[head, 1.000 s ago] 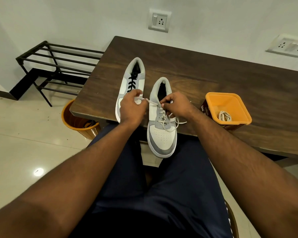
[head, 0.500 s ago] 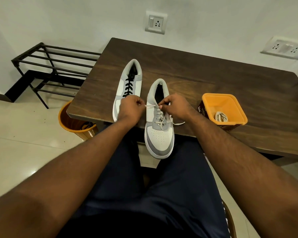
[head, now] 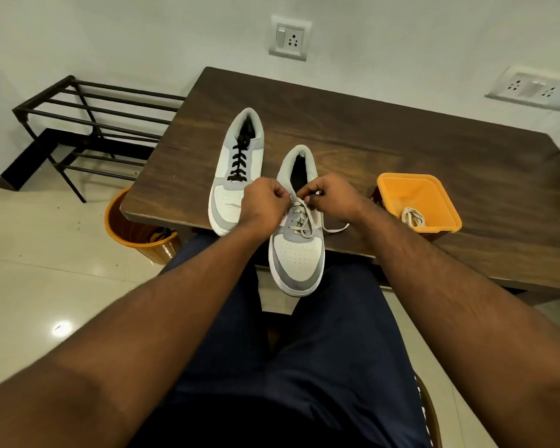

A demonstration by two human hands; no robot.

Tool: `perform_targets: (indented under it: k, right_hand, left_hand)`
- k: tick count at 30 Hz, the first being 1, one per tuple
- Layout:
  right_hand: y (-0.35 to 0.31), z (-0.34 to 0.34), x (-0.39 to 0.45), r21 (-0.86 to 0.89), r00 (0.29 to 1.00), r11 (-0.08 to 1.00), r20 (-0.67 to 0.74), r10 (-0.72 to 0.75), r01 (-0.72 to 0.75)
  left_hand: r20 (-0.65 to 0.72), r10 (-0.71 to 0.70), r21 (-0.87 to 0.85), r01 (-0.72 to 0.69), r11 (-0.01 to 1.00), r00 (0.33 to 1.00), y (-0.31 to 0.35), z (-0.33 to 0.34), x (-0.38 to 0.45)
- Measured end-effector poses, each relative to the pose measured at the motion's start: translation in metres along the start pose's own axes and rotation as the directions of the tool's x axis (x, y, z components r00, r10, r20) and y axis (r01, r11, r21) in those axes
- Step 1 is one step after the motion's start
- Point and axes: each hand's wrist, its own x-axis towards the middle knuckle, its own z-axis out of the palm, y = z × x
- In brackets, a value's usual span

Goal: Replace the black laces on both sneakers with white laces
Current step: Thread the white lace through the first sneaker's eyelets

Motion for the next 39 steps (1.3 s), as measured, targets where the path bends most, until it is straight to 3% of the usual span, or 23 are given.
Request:
perform_targets:
  k: [3,6,8,10,13,16,22,27,30,32,34,36,37,39]
  right_hand:
    - [0.003,0.001,0.000,0.018,1.000,1.000,-0.023,0.002,-0.002]
    - [0.006,0.002,-0.002,0.059,0.999,0.998,-0.032,0.009,-0.007]
    - [0.008,0.004,-0.005,0.092,0.999,0.996,-0.045,-0.012,0.016]
    - [0.011,0.008,-0.009,0.189,0.989,0.981,-0.145,-0.015,0.042]
    - [0.016,0.014,-0.015,0.300,0.937,0.953,-0.344,0.066,0.043]
    - [0.016,0.017,-0.017,0.300,0.954,0.953,-0.276,0.118,-0.031]
    - [0.016,0.025,-0.015,0.185,0.932,0.983,-0.355,0.073,-0.006]
    - [0.033,0.016,-0.025,-0.198,0.956,0.980,-0.292,-0.032,-0.027]
    - [0.032,0.021,-0.034,-0.181,0.918,0.982,-0.397,-0.020,-0.057]
    - [0.025,0.035,-0.041,0.018,0.871,0.993,-0.478,0.112,-0.118]
    - [0.014,0.049,-0.042,0.336,0.863,0.921,-0.385,0.326,-0.197]
    - [-0.001,0.049,-0.037,0.635,0.818,0.713,-0.214,0.534,-0.299]
    - [-0.005,0.047,-0.032,0.750,0.772,0.568,-0.124,0.623,-0.339]
    - [-0.010,0.040,-0.021,0.891,0.671,0.284,0.030,0.741,-0.353]
  left_hand:
    - [-0.067,-0.019,0.150,0.029,0.988,0.998,-0.005,-0.019,0.000]
    - [-0.121,-0.040,0.477,0.093,0.874,0.992,-0.014,-0.044,0.005]
    - [-0.078,0.026,0.575,0.024,0.818,0.997,-0.009,-0.046,0.004]
    - [-0.025,0.112,0.532,-0.081,0.843,0.993,0.004,-0.033,0.001]
    - [0.025,0.060,0.199,-0.064,0.978,0.998,0.016,-0.010,0.000]
    - [-0.029,-0.039,-0.027,0.039,0.999,0.999,0.014,0.000,0.000]
    - [-0.004,0.094,0.222,-0.090,0.971,0.996,0.013,-0.003,-0.004]
    - [-0.079,0.102,0.581,-0.038,0.813,0.992,0.001,-0.044,0.004]
    - [-0.100,0.250,0.639,-0.130,0.758,0.963,0.010,-0.042,-0.007]
    - [-0.136,0.405,0.598,-0.251,0.761,0.904,0.018,-0.030,-0.021]
    - [-0.136,0.355,0.475,-0.253,0.843,0.925,0.015,-0.015,-0.030]
    - [-0.049,0.030,0.134,-0.023,0.991,0.998,0.004,-0.003,-0.028]
    - [-0.011,-0.146,-0.078,0.145,0.986,0.989,0.000,0.001,-0.023]
    - [0.048,-0.371,-0.395,0.359,0.846,0.927,0.000,0.009,-0.012]
